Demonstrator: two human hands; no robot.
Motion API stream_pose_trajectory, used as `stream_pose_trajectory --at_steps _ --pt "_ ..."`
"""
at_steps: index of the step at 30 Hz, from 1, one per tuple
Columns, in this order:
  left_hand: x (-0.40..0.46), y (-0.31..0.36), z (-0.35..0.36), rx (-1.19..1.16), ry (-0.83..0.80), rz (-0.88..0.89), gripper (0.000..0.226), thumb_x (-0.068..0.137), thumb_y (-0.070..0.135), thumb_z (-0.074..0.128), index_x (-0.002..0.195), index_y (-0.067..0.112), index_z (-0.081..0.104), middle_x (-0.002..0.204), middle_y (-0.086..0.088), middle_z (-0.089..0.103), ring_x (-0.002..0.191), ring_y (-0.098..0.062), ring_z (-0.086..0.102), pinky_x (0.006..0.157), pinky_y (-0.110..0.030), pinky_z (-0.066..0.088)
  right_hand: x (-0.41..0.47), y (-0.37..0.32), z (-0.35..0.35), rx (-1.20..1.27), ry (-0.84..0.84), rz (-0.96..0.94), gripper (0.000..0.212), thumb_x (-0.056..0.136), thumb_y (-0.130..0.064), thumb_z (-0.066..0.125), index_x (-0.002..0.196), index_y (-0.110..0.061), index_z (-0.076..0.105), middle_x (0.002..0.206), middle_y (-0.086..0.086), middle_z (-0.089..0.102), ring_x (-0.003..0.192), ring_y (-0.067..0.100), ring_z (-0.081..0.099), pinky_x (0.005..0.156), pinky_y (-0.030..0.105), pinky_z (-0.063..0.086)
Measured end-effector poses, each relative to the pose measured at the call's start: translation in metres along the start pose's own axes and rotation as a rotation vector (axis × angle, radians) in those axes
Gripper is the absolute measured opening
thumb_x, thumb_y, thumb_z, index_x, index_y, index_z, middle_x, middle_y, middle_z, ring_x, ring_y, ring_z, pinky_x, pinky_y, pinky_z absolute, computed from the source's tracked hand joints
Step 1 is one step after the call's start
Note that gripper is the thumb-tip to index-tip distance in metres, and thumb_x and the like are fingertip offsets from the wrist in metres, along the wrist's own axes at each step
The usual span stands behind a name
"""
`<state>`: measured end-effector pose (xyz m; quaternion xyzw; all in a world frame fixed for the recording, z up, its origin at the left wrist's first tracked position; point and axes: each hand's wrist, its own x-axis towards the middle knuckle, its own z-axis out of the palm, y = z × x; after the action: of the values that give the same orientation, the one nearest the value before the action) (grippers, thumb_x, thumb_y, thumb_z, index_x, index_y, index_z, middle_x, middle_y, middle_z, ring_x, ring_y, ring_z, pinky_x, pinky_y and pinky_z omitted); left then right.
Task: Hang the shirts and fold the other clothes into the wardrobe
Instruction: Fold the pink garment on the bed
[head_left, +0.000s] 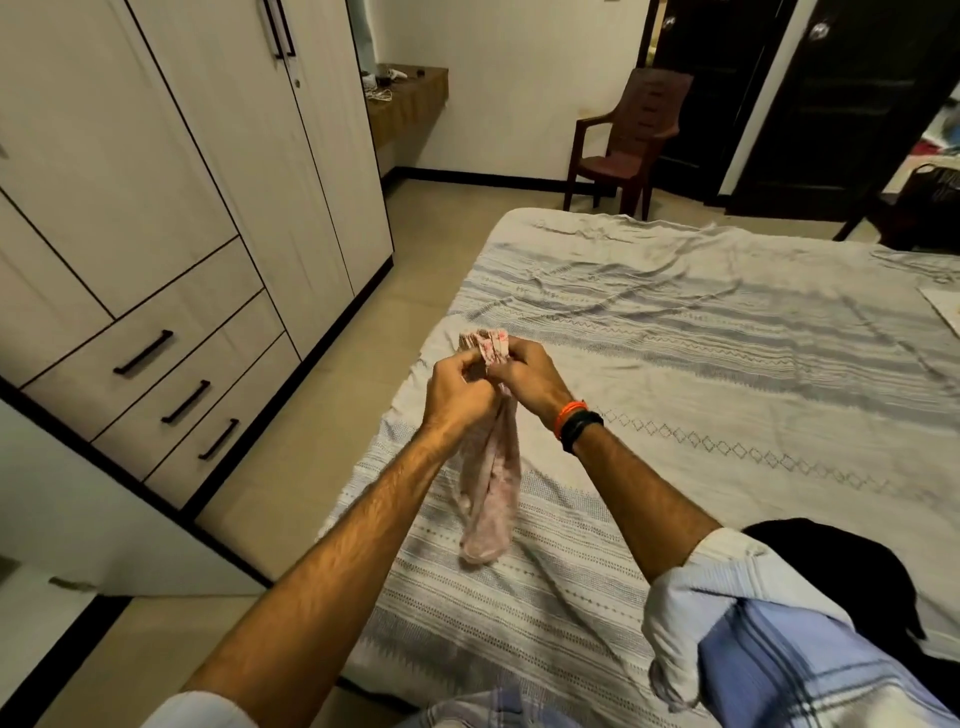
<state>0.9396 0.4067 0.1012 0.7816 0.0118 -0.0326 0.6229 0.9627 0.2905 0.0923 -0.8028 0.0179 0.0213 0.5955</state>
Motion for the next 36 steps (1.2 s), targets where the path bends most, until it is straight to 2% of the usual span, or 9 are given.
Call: stream_pose_trajectory --at_steps 7,11,13,17,22,26,28,33,36 --pt "-0.008 -0.001 -0.007 -0.111 -0.142 -0.025 0.075 0.069 -0.024 0.046 0.132 0.013 0.060 0.117 0.008 0.064 0.115 -0.018 0.059 0.093 -0.045 0.055 -0.001 -0.005 0.006 -0.281 0.207 -0.120 0.018 0.080 -0.008 0.063 0.096 -0.010 0.072 0.084 0.001 0.071 0.078 0.019 0.065 0.067 0.022 0.046" --pt "-0.003 -0.019 -0.025 -0.003 0.183 -0.011 0.039 0.077 -0.006 0.070 0.106 0.020 0.071 0.118 0.002 0.068 0.104 -0.014 0.064 0.091 -0.041 0.056 0.003 0.003 -0.008 -0.045 0.020 -0.095 0.019 0.081 -0.009 0.074 0.100 -0.013 0.075 0.096 -0.001 0.076 0.092 0.017 0.071 0.089 0.036 0.057" --pt "0.002 -0.028 -0.044 0.018 0.276 -0.091 0.047 0.075 0.006 0.081 0.116 0.016 0.061 0.123 0.000 0.061 0.107 -0.013 0.058 0.097 -0.037 0.053 0.000 0.002 -0.019 0.114 -0.127 -0.081 0.019 0.085 0.000 0.071 0.099 -0.011 0.073 0.096 0.000 0.075 0.092 0.016 0.070 0.092 0.036 0.055" --pt "0.006 -0.031 -0.075 -0.131 -0.021 -0.250 0.087 0.070 0.005 0.084 0.142 0.006 0.036 0.134 -0.003 0.052 0.123 -0.019 0.047 0.103 -0.037 0.042 -0.006 0.003 -0.039 0.355 -0.277 -0.089 0.021 0.087 0.009 0.062 0.105 -0.001 0.069 0.096 0.006 0.073 0.091 0.019 0.069 0.087 0.031 0.056" --pt "0.005 -0.030 -0.092 -0.084 -0.262 -0.332 0.064 0.063 0.018 0.082 0.121 0.001 0.060 0.119 -0.012 0.067 0.106 -0.025 0.062 0.093 -0.041 0.051 -0.007 0.011 -0.053 0.445 -0.307 -0.065 0.023 0.079 -0.002 0.067 0.101 0.003 0.068 0.091 0.006 0.074 0.084 0.019 0.070 0.084 0.031 0.058" --pt "0.002 -0.031 -0.093 0.018 -0.221 -0.316 0.049 0.063 0.020 0.085 0.105 0.000 0.071 0.096 -0.009 0.075 0.083 -0.019 0.070 0.065 -0.029 0.056 -0.008 0.024 -0.065 0.156 -0.304 -0.052 0.012 0.089 -0.002 0.066 0.099 0.004 0.068 0.095 0.013 0.071 0.086 0.024 0.067 0.089 0.041 0.055" --pt "0.001 -0.033 -0.089 0.132 -0.190 -0.304 0.037 0.070 0.019 0.085 0.100 0.002 0.073 0.094 -0.008 0.076 0.078 -0.017 0.071 0.066 -0.029 0.058 -0.005 0.033 -0.065 -0.064 -0.298 -0.081 0.011 0.091 -0.012 0.068 0.091 -0.001 0.071 0.089 0.009 0.071 0.083 0.022 0.066 0.085 0.046 0.054" --pt "-0.016 -0.031 -0.069 0.530 0.045 -0.189 0.026 0.079 0.030 0.080 0.082 0.007 0.068 0.078 0.000 0.068 0.076 -0.020 0.062 0.068 -0.032 0.051 -0.013 0.042 -0.050 -0.417 -0.153 -0.145 0.030 0.089 -0.037 0.070 0.064 -0.028 0.057 0.062 -0.007 0.058 0.062 0.013 0.053 0.057 0.024 0.039" --pt "-0.033 -0.031 -0.067 0.668 0.062 -0.179 0.023 0.085 0.031 0.074 0.078 0.015 0.060 0.079 0.002 0.061 0.076 -0.017 0.055 0.069 -0.029 0.043 -0.019 0.048 -0.048 -0.414 -0.238 -0.103 0.038 0.089 -0.039 0.070 0.060 -0.024 0.051 0.056 -0.008 0.051 0.055 0.009 0.047 0.054 0.022 0.035"
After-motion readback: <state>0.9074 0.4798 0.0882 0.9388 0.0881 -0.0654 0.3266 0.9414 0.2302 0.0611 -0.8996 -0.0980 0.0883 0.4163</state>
